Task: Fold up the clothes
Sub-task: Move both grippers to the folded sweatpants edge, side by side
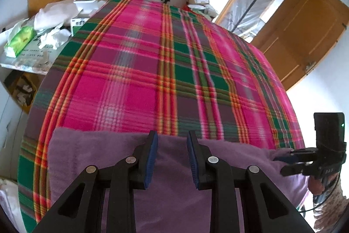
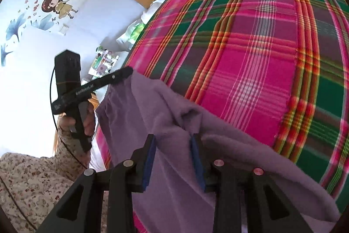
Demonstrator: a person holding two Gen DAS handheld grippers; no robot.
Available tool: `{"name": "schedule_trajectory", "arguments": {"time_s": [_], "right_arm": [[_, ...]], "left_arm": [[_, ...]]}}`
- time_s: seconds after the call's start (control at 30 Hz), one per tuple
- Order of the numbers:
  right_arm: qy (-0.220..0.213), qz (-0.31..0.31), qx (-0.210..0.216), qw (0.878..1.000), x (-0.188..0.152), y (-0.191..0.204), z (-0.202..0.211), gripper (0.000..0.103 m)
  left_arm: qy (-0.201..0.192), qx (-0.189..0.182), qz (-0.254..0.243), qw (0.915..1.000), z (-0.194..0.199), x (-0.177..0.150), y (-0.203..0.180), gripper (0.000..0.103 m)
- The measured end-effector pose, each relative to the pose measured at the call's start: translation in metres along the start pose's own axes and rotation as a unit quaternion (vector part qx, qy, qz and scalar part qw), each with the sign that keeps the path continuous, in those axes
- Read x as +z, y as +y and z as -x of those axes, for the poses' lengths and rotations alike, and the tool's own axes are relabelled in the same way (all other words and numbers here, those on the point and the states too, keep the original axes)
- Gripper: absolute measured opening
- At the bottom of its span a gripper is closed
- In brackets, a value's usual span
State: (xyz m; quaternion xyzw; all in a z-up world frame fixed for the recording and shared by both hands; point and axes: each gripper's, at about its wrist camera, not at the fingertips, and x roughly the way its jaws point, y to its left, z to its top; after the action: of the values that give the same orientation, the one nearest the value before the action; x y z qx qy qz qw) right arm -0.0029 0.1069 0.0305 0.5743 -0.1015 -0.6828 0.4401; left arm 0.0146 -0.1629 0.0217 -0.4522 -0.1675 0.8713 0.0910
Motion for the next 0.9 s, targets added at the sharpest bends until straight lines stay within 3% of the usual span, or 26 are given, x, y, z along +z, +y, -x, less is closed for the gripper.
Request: {"name": "schedule_trajectory", "arguments": {"time_s": [0.47,0.9], "right_arm": [[-0.004,0.004,0.006,1.000,0.015,-0.001,-0.017,0.035],[0.001,-0.051,0.054,0.997,0.030,-0.024,-0.027,0.035]], "left_arm": [[0.029,-0.054,-0.085,0.9945,-0.027,0.011,-0.061,0.028],[0.043,-0.065,-0.104,0.9915,-0.037,0.021,-0.070,0.028]]}}
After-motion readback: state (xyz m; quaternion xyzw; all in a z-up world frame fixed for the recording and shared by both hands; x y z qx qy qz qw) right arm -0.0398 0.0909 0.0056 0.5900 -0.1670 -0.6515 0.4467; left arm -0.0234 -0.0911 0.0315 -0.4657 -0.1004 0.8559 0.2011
